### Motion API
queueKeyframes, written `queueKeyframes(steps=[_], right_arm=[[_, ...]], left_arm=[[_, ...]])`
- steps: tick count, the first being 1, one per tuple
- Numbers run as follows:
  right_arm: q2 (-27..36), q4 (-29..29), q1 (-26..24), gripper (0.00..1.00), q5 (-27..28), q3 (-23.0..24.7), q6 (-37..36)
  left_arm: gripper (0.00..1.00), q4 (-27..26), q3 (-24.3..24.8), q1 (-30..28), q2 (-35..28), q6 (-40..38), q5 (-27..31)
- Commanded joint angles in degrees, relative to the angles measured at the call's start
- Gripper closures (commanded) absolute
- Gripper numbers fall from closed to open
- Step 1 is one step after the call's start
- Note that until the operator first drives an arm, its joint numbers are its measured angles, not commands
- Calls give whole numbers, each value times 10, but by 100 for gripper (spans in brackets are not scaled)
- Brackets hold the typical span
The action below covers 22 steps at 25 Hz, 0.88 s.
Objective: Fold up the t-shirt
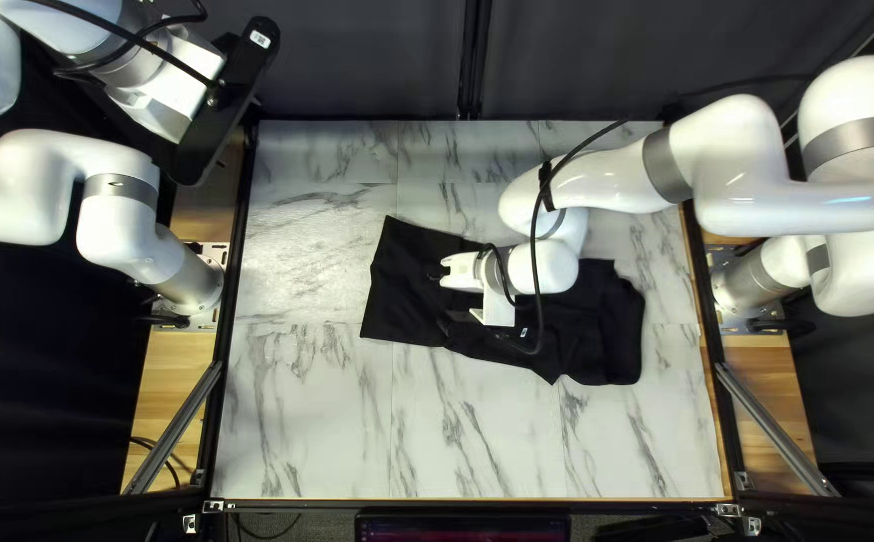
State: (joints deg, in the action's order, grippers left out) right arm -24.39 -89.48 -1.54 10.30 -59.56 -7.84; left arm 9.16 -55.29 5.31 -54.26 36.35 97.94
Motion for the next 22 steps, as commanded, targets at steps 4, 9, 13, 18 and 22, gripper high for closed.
queueKeyframes(steps=[4,9,13,18,22], right_arm=[[2,-1,9,0,3,-5,16],[-12,-8,6,0,-1,-14,24],[-11,-3,5,0,-3,-11,20],[-16,-13,2,0,-3,-18,28],[-23,-5,-2,0,-2,-34,15]], left_arm=[[0,0,0,0,0,0,0],[0,0,0,0,0,0,0],[0,0,0,0,0,0,0],[0,0,0,0,0,0,0],[0,0,0,0,0,0,0]])
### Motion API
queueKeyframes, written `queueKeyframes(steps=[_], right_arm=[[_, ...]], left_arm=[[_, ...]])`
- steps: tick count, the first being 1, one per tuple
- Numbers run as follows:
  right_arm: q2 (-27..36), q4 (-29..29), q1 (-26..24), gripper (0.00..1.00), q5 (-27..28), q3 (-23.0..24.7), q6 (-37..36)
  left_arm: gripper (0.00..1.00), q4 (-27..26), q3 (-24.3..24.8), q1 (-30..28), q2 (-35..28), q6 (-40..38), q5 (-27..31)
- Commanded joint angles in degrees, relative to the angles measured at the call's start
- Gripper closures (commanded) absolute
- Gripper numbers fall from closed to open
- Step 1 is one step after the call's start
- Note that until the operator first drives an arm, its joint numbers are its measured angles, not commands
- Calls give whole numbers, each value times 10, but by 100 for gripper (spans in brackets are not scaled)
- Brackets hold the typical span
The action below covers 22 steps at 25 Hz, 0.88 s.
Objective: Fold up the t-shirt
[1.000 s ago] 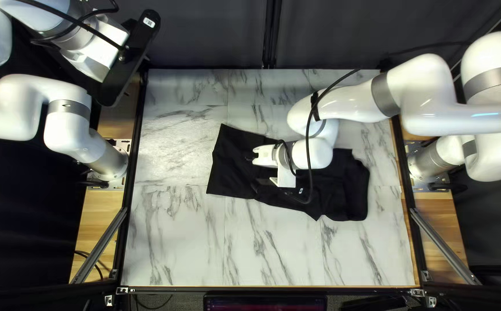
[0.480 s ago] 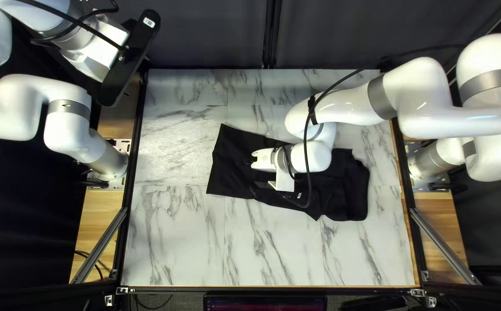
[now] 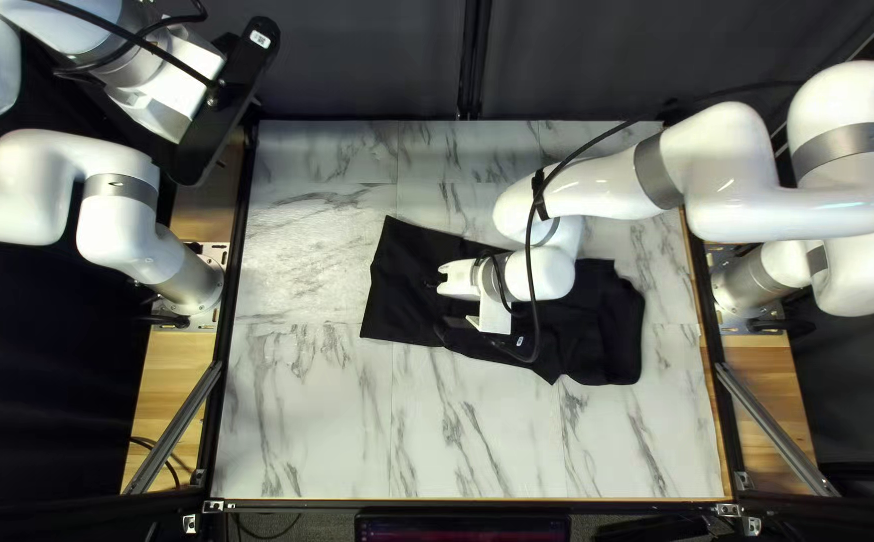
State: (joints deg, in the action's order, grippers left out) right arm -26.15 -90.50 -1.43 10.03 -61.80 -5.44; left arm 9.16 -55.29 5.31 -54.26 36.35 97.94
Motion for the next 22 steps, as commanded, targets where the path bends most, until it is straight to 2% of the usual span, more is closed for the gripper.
queueKeyframes(steps=[1,5,12,20,21,22], right_arm=[[-7,11,-4,0,1,-17,-18],[-5,22,-4,0,5,-24,-32],[20,35,-5,0,18,-10,-49],[1,-20,-9,0,17,-5,11],[-2,-21,-9,2,16,-6,14],[-3,-20,-8,9,15,-6,13]], left_arm=[[0,0,0,0,0,0,0],[0,0,0,0,0,0,0],[0,0,0,0,0,0,0],[0,0,0,0,0,0,0],[0,0,0,0,0,0,0],[0,0,0,0,0,0,0]])
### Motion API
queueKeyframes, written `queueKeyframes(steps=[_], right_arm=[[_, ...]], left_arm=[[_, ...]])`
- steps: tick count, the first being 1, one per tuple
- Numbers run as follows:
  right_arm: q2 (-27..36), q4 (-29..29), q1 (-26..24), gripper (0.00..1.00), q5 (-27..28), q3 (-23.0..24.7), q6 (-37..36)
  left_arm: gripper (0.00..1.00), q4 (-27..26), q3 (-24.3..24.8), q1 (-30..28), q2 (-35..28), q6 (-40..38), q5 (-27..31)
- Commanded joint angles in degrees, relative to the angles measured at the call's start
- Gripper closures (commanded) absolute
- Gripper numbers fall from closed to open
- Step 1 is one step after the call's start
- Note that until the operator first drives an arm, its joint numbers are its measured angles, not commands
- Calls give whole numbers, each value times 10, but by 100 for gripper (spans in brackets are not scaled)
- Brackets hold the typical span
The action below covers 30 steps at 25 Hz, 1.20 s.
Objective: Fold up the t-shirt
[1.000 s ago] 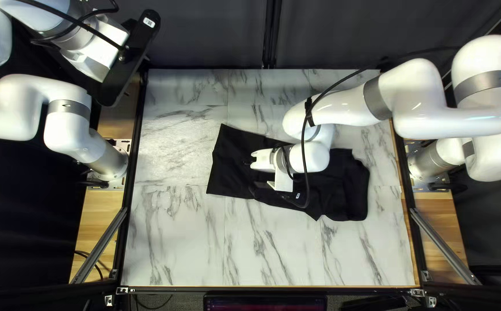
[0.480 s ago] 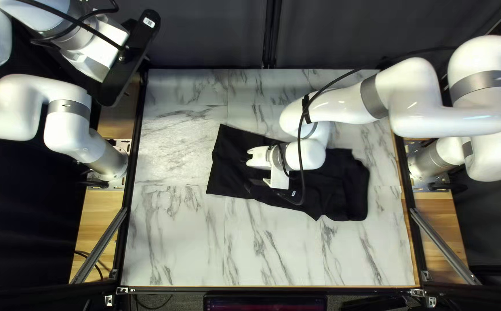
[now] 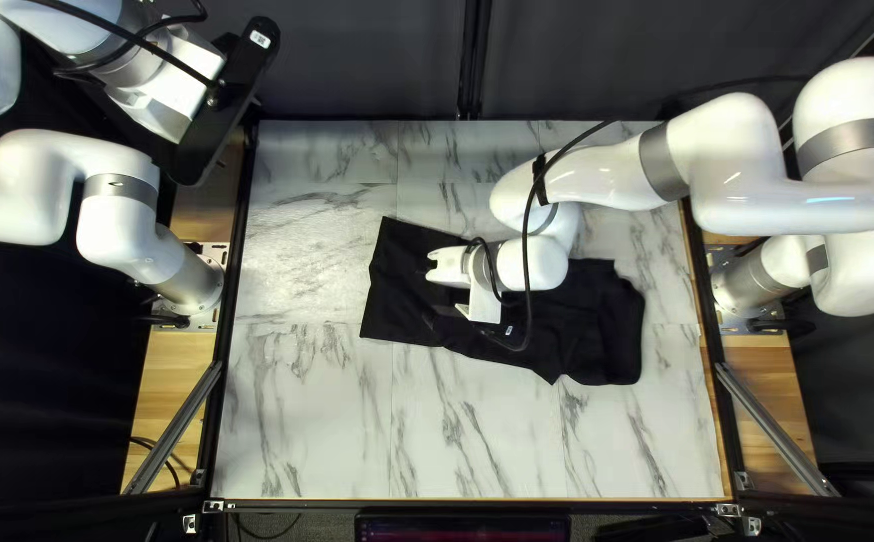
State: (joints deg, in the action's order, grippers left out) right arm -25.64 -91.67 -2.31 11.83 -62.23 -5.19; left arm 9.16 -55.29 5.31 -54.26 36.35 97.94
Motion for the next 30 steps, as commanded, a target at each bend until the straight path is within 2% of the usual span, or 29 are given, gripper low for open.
queueKeyframes(steps=[1,2,3,11,17,24,30], right_arm=[[-8,-5,0,17,-3,-1,8],[-6,2,0,50,-4,-1,0],[-4,7,0,100,-4,0,-7],[11,50,10,100,7,-3,-55],[42,87,29,100,33,14,-88],[50,111,40,100,55,17,-114],[46,154,60,100,82,-4,-158]], left_arm=[[0,0,0,0,0,0,0],[0,0,0,0,0,0,0],[0,0,0,0,0,0,0],[0,0,0,0,0,0,0],[0,0,0,0,0,0,0],[0,0,0,0,0,0,0],[0,0,0,0,0,0,0]])
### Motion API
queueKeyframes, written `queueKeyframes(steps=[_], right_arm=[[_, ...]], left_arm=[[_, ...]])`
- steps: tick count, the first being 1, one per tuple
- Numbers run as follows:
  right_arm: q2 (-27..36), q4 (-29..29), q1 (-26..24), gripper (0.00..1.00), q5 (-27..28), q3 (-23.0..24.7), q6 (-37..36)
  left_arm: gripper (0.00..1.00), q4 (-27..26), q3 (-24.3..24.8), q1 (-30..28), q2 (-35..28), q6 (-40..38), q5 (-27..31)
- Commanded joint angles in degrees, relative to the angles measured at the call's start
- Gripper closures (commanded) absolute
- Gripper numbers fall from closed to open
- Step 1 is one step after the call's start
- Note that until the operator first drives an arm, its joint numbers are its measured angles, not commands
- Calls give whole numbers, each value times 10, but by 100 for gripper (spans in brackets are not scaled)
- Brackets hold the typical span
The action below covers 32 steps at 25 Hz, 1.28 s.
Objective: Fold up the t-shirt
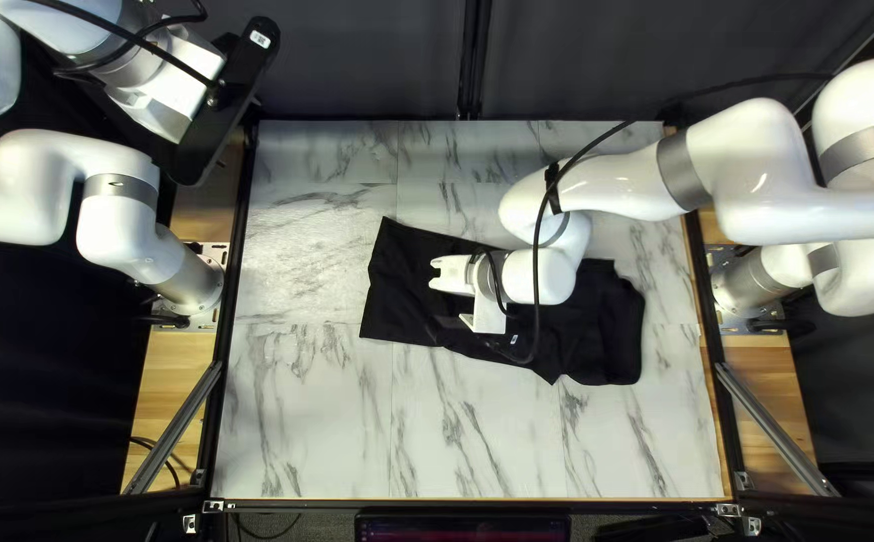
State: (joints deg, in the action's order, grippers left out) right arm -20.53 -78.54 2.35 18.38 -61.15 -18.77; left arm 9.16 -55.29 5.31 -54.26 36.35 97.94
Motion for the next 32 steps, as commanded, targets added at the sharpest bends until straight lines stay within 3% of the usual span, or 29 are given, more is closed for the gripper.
queueKeyframes(steps=[1,16,32], right_arm=[[-5,26,16,100,20,-16,-26],[33,61,60,100,86,1,-45],[94,86,79,100,119,71,-29]], left_arm=[[0,0,0,0,0,0,0],[0,0,0,0,0,0,0],[0,0,0,0,0,0,0]])
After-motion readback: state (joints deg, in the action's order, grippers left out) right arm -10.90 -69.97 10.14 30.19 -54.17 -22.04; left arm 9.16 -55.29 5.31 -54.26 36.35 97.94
